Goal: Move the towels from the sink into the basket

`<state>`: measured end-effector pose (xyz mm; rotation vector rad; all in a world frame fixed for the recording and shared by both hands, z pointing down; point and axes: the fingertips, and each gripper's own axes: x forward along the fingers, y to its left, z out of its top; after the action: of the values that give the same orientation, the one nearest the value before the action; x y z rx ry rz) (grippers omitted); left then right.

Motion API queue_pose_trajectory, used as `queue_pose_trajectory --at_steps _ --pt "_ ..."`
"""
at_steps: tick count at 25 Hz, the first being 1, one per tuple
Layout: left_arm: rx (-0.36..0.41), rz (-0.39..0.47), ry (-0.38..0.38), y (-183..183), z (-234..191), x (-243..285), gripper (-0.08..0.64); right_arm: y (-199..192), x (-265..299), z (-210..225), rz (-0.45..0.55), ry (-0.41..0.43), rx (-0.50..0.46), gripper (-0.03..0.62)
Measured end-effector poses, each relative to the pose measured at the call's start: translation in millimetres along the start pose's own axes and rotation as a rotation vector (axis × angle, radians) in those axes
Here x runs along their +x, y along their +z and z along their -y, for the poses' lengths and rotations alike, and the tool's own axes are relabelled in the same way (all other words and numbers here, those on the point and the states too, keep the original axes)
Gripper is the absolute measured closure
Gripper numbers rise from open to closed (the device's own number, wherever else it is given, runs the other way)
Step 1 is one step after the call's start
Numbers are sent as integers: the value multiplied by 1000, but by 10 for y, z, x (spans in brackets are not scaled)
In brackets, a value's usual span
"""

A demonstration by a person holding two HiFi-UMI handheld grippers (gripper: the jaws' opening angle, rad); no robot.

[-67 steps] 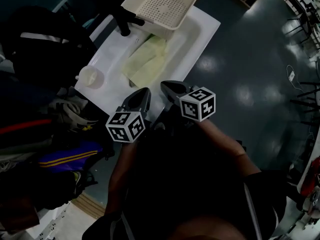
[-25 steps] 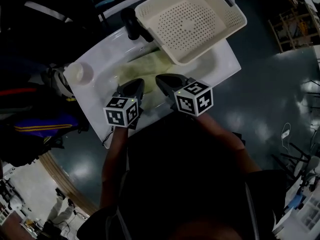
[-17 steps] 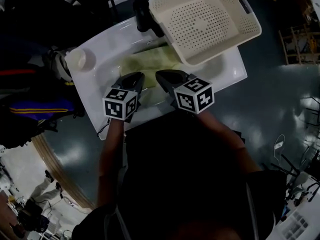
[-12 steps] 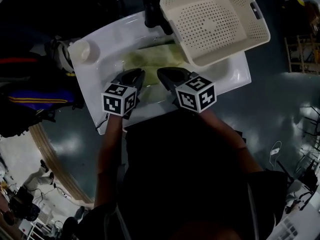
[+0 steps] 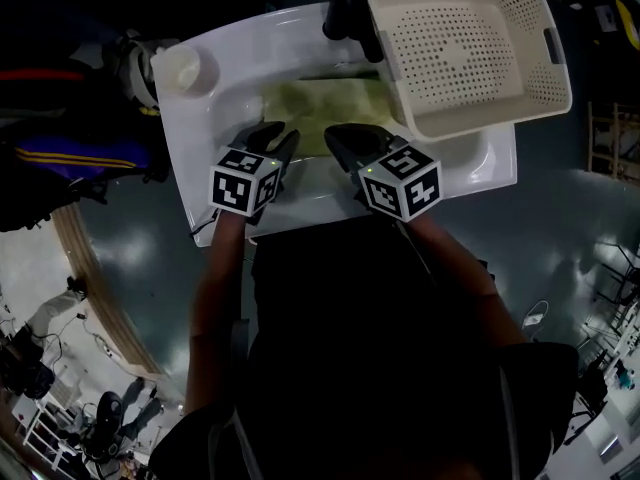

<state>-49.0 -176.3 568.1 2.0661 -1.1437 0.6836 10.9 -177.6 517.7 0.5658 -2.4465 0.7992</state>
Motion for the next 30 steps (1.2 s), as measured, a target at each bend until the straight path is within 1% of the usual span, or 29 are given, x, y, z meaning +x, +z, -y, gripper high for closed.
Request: queue_pose_trajectory --at_steps 6,9,13,16,18,24,30 --pt "8 -48 4 0 88 44 393 -46 -26 -65 -51 1 -61 592" --pt "-2 -59 12 21 61 68 380 -39 -18 -85 -63 7 -75 592" --pt "7 -113 18 -36 66 153 359 -39 -27 -84 -74 -4 -101 592" --pt "1 -142 26 -97 51 219 339 -61 -26 -100 -83 -8 -99 592" --pt "1 -161 32 -121 26 257 337 -70 -27 -108 -85 -11 -95 592" --pt "43 -246 29 -260 -30 419 341 -120 11 -104 -89 -19 -74 593" --pt "72 -286 40 -314 -98 502 393 -140 41 -98 -88 -26 -58 592"
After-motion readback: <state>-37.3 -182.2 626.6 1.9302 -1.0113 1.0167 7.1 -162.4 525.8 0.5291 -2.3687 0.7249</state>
